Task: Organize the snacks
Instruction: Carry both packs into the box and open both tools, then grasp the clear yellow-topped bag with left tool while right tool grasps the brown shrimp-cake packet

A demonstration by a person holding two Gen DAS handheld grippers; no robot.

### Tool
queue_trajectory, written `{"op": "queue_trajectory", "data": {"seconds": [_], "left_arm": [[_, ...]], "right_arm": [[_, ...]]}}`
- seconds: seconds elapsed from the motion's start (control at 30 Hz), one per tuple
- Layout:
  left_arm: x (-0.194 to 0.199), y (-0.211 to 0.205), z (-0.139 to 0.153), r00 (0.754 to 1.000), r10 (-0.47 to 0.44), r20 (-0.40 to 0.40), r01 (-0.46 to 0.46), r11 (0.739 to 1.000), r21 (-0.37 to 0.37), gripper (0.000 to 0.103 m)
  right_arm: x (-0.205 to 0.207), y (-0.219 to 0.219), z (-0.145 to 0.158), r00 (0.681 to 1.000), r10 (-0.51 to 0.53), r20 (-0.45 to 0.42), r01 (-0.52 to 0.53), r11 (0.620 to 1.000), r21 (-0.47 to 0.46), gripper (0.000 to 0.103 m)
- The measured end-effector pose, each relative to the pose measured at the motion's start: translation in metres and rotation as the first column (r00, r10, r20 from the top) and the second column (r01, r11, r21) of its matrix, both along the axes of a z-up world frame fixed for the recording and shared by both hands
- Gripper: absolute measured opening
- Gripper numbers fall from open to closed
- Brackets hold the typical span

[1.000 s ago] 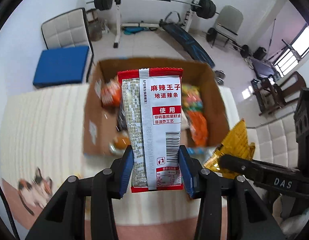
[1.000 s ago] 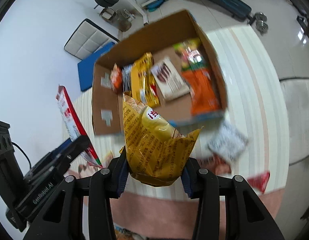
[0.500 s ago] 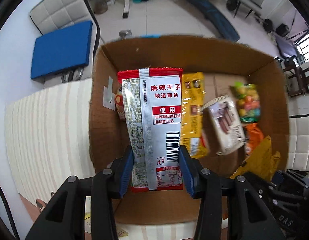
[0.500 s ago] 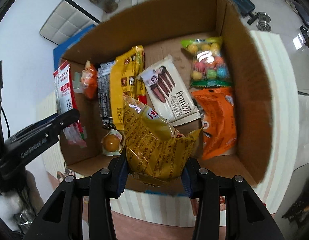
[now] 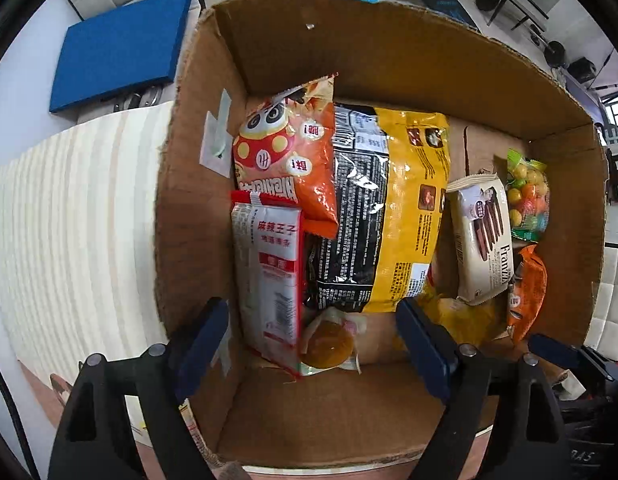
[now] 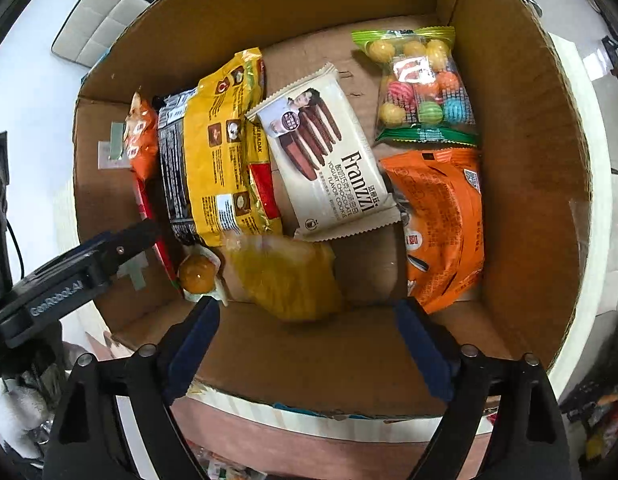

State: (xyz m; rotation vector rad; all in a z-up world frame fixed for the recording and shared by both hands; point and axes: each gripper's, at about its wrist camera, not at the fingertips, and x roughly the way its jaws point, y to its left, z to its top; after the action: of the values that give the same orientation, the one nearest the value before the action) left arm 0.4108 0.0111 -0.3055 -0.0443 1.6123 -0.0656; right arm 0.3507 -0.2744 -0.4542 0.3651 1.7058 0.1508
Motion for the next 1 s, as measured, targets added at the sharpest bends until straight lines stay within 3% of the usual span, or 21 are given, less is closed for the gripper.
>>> {"op": "queue_trajectory", "data": {"seconds": [0.07, 0.33, 0.57, 0.73, 1.0], "left_arm": [[-0.002, -0.001, 0.004, 1.0, -0.002, 0.014, 0.002, 1.0, -0.001, 0.091], [-0.025, -0.002, 0.042, 0.995, -0.01, 0.099, 0.011, 1.0, -0.005, 0.091], [-0.062, -0.002, 0.089, 0.975, -0.005, 0.224, 0.002, 1.0, 0.01, 0.091], [-0.08, -0.004, 0.106, 0.959, -0.004, 0.284, -0.005, 0.999, 0.033, 0.091], [-0.128, -0.01, 0.131, 0.923, -0.022, 0.383, -0.002, 0.998, 0.06, 0.091]], "right_arm": [[0.0, 0.001, 0.002, 1.0, 0.015, 0.01, -0.014, 1.0, -0.027, 0.092], [-0.01, 0.01, 0.025, 0.989, 0.096, 0.112, -0.084, 0.991, -0.109, 0.093], [-0.031, 0.006, 0.058, 0.971, 0.087, 0.225, -0.059, 0.99, -0.131, 0.093], [-0.053, 0.004, 0.088, 0.952, 0.088, 0.292, -0.04, 0.985, -0.167, 0.093], [-0.102, -0.01, 0.121, 0.942, -0.018, 0.335, 0.048, 0.996, -0.08, 0.093]]}}
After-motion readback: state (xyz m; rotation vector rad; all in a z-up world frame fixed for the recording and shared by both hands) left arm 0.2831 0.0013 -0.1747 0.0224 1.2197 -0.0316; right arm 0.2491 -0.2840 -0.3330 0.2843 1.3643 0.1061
